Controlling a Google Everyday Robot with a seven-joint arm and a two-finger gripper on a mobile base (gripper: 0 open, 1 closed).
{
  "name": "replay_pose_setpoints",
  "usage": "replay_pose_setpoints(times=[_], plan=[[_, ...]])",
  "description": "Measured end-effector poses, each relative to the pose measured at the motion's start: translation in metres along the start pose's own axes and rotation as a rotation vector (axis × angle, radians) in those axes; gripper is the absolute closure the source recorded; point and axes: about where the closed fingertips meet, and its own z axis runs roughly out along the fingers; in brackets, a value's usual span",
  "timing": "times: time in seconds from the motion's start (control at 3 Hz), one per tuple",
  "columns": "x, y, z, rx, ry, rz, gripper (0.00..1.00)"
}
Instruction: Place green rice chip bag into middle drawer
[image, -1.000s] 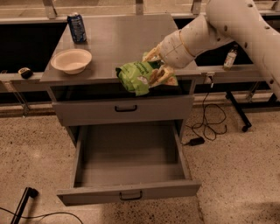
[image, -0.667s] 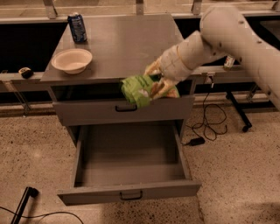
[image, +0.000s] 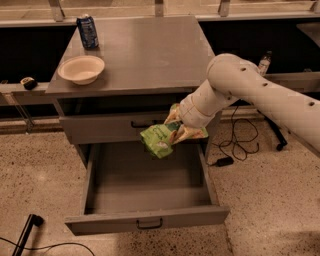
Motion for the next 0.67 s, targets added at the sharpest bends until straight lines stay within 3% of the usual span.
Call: replay_pose_setpoints(times=[0.33,0.67], plan=[[0.0,0.0,0.0,0.0,-0.001,0.001,1.0],[0.017,0.019,0.022,-0.003,-0.11,0.126,1.0]])
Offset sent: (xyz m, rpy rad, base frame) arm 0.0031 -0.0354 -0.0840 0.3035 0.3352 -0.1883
